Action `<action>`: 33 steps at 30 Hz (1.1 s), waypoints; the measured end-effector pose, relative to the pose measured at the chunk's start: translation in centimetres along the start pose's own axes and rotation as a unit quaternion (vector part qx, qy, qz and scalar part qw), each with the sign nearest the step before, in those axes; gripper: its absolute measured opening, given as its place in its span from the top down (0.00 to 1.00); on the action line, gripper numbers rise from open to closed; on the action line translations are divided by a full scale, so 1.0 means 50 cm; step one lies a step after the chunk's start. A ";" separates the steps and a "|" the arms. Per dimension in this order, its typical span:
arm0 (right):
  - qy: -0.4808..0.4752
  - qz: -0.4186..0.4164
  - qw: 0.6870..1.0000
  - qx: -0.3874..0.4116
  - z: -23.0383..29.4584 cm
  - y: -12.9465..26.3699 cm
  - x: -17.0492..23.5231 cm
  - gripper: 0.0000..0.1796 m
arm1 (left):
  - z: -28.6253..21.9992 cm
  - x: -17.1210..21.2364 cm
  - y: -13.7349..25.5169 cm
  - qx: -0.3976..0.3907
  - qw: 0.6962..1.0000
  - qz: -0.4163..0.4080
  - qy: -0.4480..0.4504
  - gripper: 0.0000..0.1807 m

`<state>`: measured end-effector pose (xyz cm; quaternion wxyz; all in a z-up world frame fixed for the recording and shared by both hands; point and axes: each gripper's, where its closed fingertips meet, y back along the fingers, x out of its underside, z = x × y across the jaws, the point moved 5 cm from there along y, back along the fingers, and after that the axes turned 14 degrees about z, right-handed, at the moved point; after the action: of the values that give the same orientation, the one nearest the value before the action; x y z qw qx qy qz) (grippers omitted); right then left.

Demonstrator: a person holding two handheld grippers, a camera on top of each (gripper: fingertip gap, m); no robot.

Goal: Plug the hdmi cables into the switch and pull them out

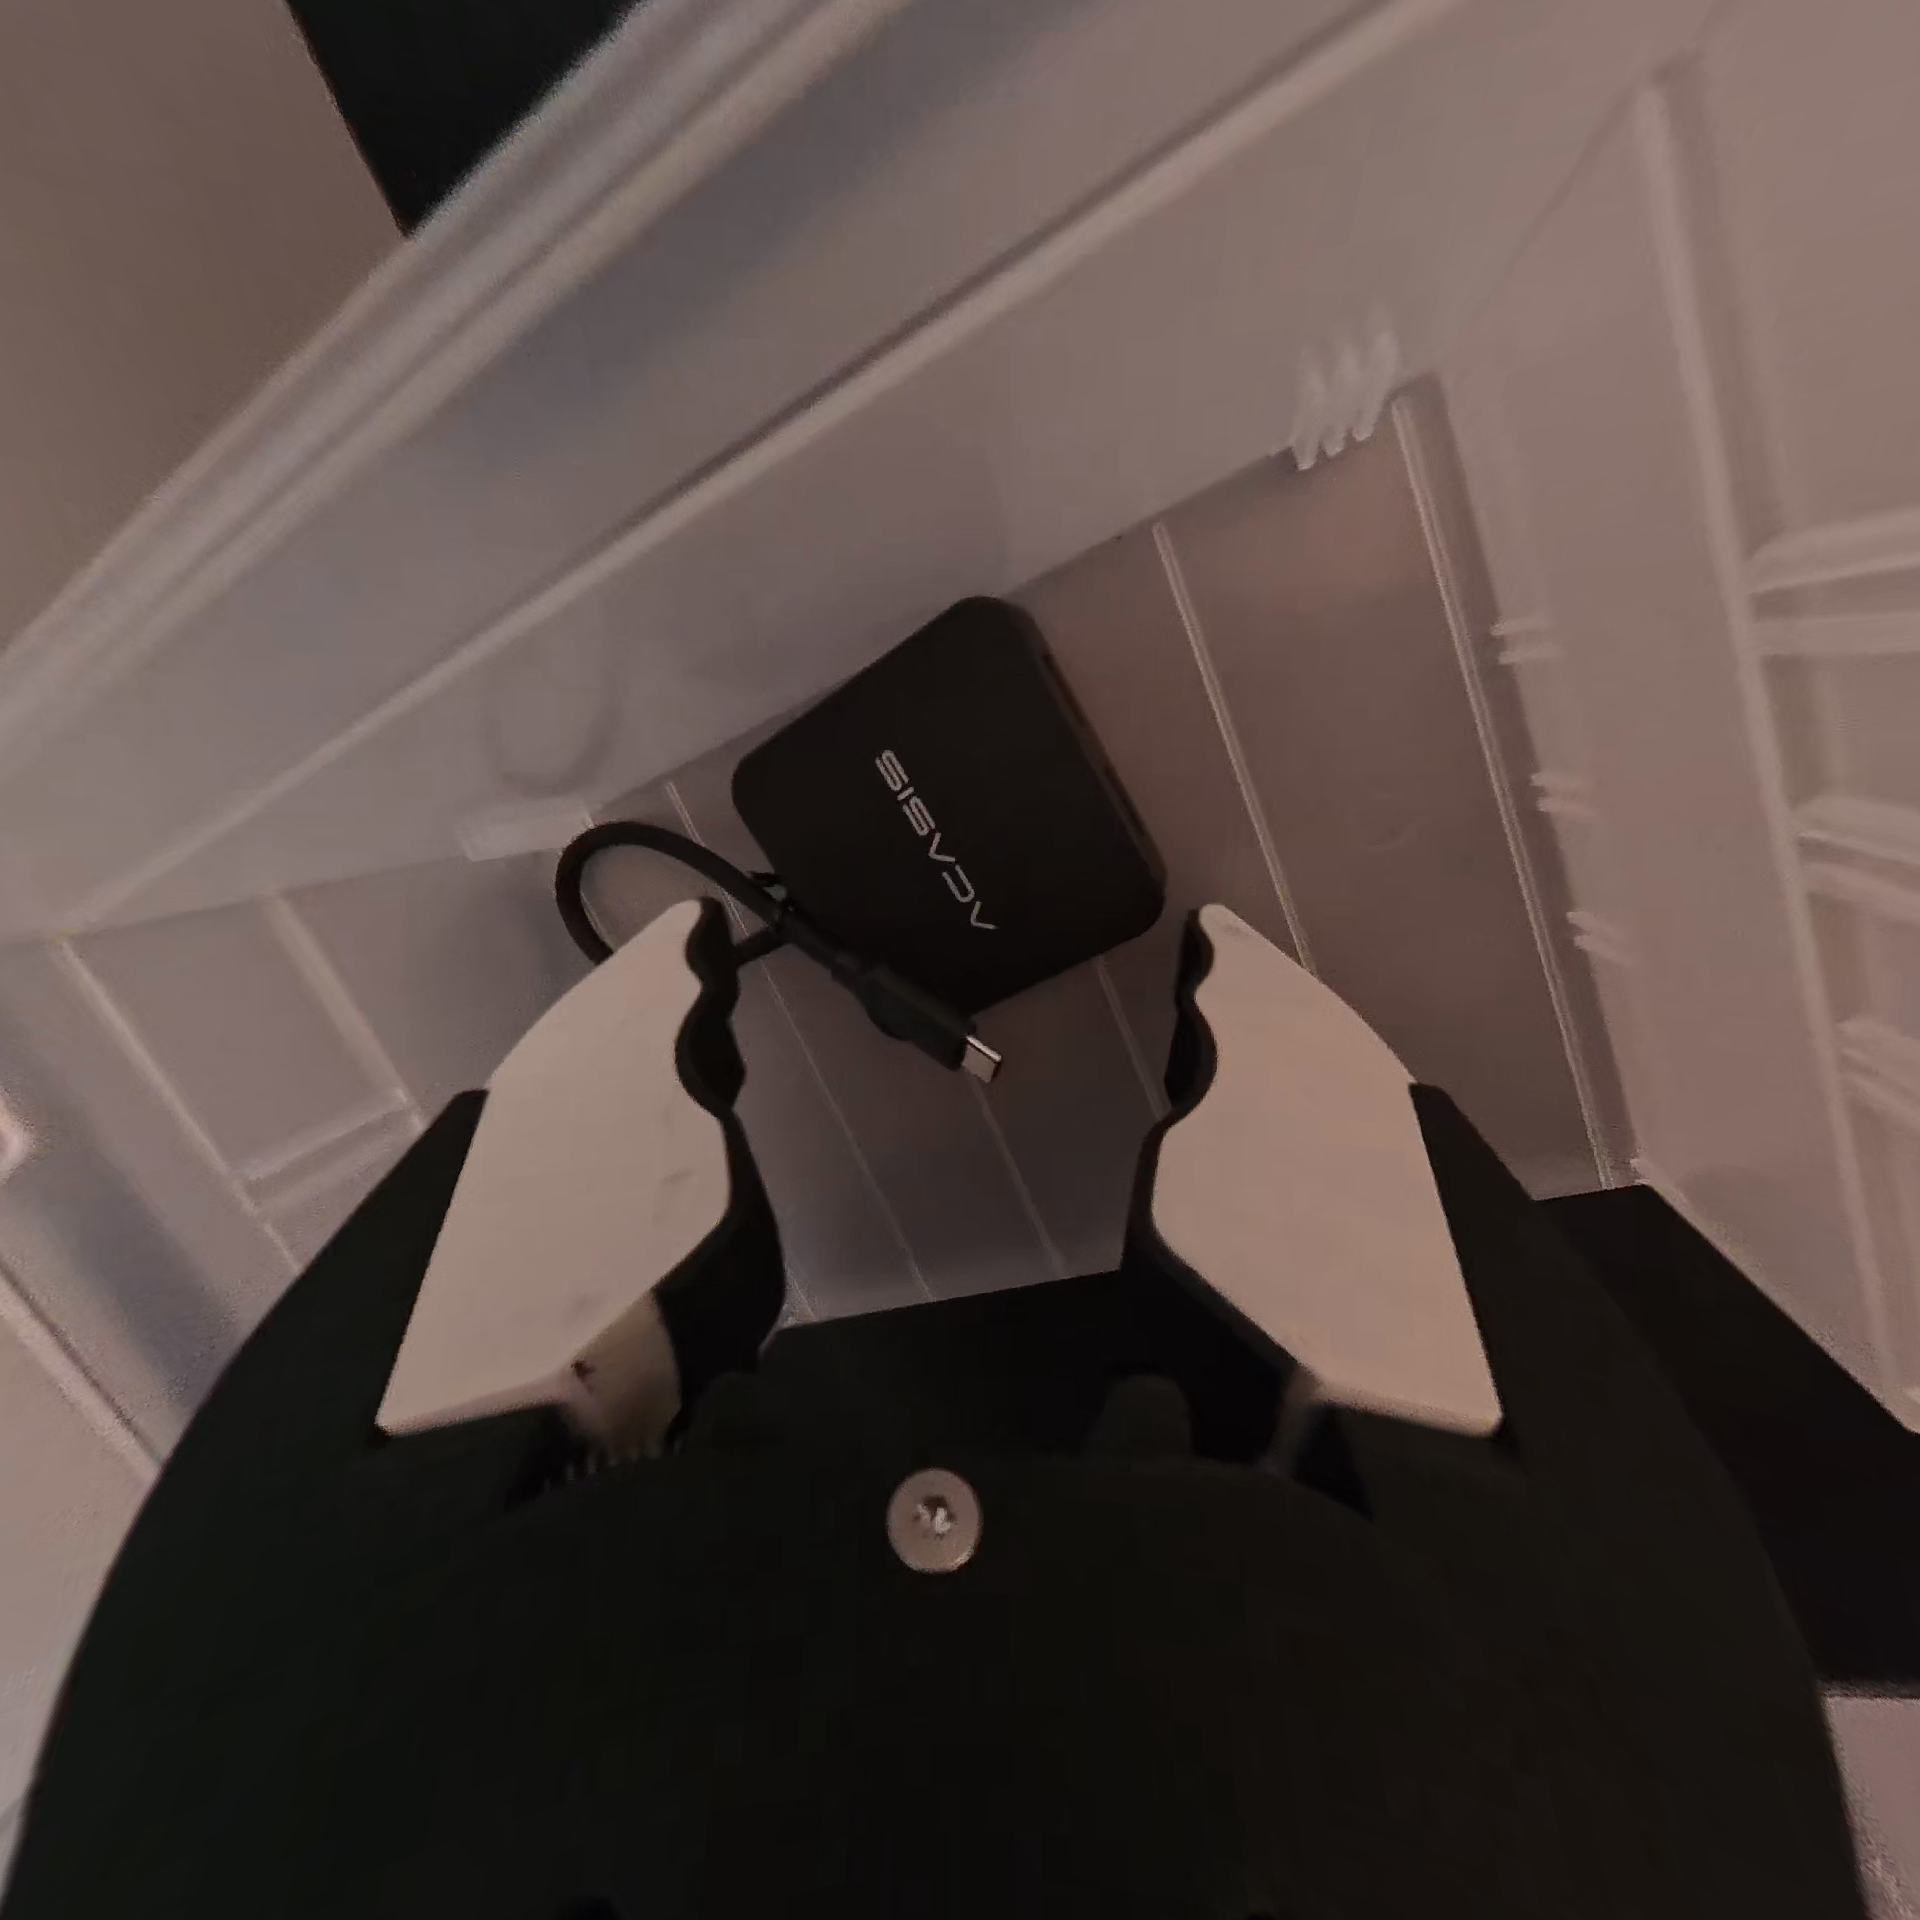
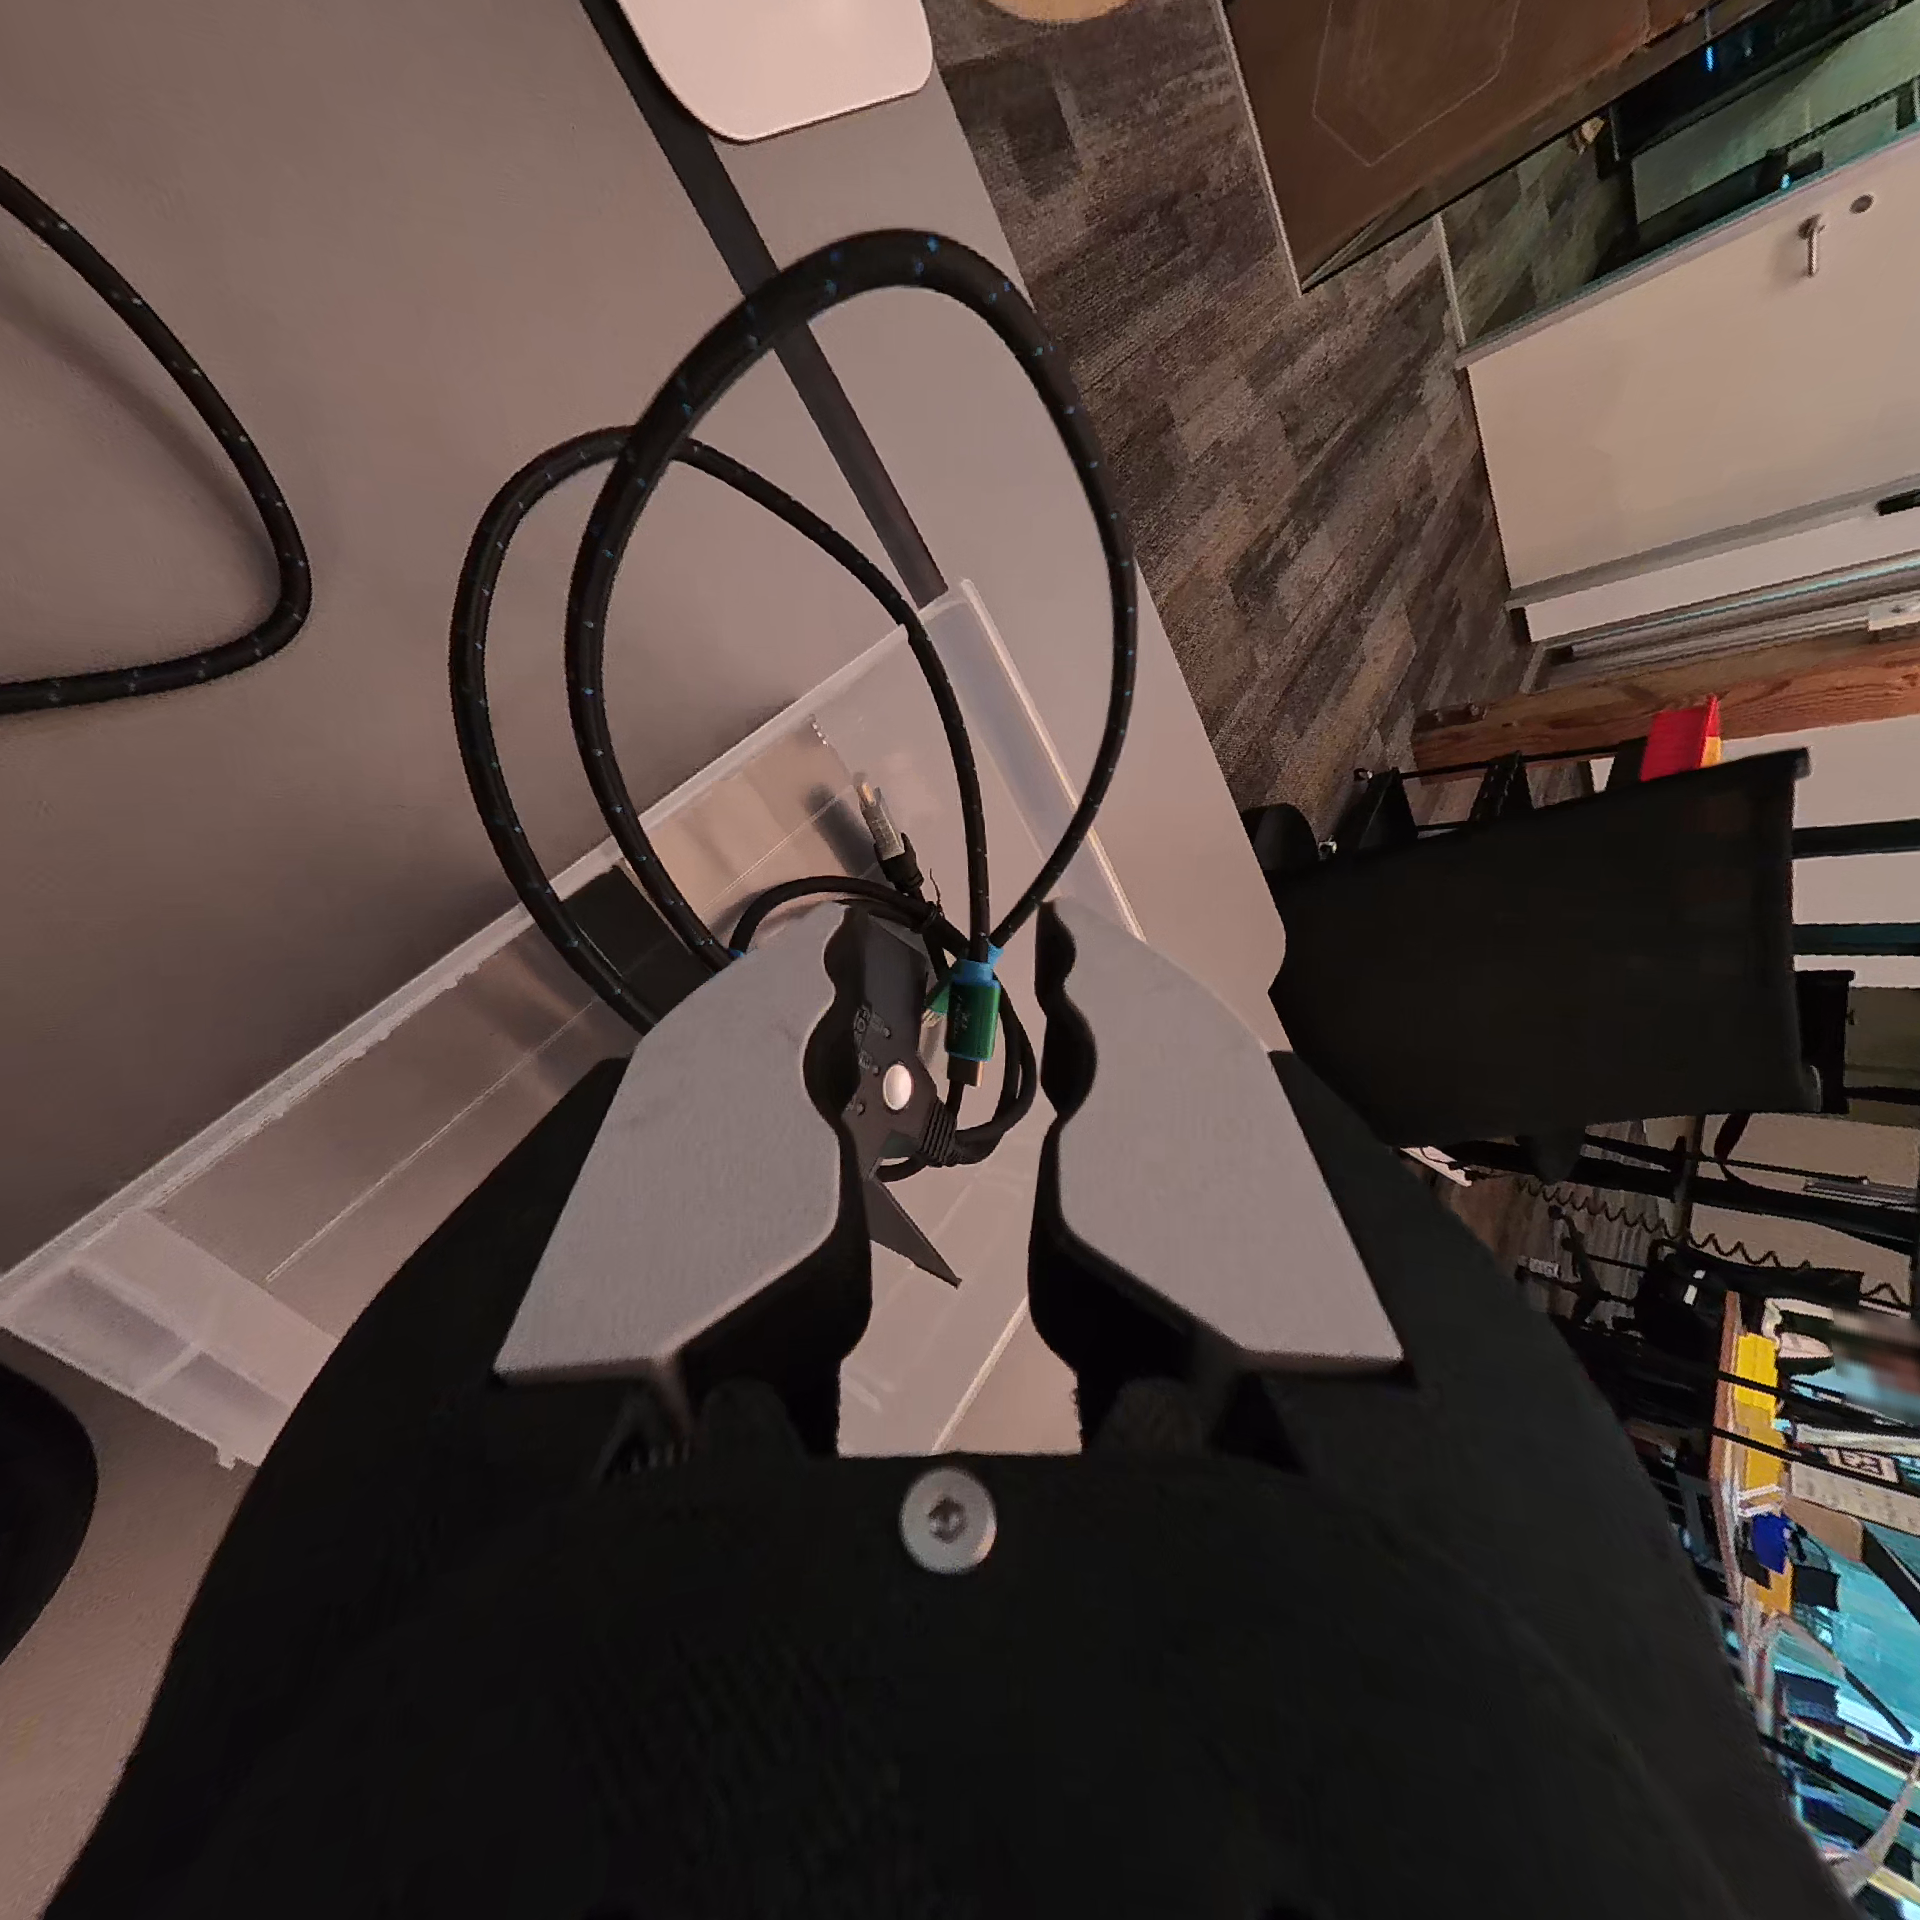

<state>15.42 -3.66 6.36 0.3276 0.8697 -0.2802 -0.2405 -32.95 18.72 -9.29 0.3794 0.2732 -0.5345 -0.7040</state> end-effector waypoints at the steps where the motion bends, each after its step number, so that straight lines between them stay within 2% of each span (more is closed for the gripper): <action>1: 0.003 0.000 1.000 -0.001 0.003 0.000 -0.003 0.82 | 0.000 0.002 -0.002 0.012 1.000 0.004 0.015 0.60; 8: 0.009 0.000 1.000 -0.001 0.005 0.000 -0.003 0.82 | -0.006 0.003 0.004 0.031 0.999 0.001 0.008 0.65; 9: 0.008 0.000 1.000 0.000 0.004 0.000 -0.001 0.82 | -0.011 0.003 0.012 0.043 0.999 -0.007 -0.002 0.76; 11: 0.005 0.000 1.000 0.001 0.002 0.002 0.001 0.82 | -0.012 0.005 0.032 0.038 0.999 -0.026 -0.004 0.84; 15: 0.009 -0.001 1.000 0.001 0.003 0.003 0.001 0.82 | -0.003 0.003 0.066 0.046 0.996 -0.074 0.010 0.94; 17: 0.012 -0.002 1.000 -0.001 0.005 0.003 0.001 0.82 | 0.000 0.007 0.069 0.082 0.993 -0.082 0.029 0.98; 20: 0.013 -0.002 1.000 -0.001 0.005 0.003 0.002 0.82 | 0.033 0.016 0.067 0.050 0.992 -0.095 0.064 1.00; 22: 0.013 -0.002 1.000 -0.001 0.005 0.002 0.002 0.82 | 0.046 0.017 0.072 0.045 0.988 -0.120 0.082 0.90; 26: 0.014 -0.004 1.000 -0.003 0.005 0.001 0.001 0.82 | 0.032 -0.003 0.076 0.109 0.979 -0.158 0.074 0.68; 28: 0.016 -0.003 1.000 -0.004 0.006 -0.001 0.000 0.82 | 0.022 -0.012 0.060 0.113 0.982 -0.145 0.052 0.63; 30: 0.018 -0.001 1.000 -0.006 0.008 -0.004 -0.001 0.82 | 0.017 -0.013 0.031 0.107 0.988 -0.099 0.055 0.51; 33: 0.025 0.003 1.000 -0.007 0.011 -0.009 -0.002 0.82 | 0.023 -0.009 0.003 0.083 0.993 -0.040 0.079 0.54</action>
<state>15.16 -3.53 5.69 0.3413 0.8722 -0.2731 -0.2195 -33.59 19.69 -8.82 0.3683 0.3794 -0.5479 -0.6482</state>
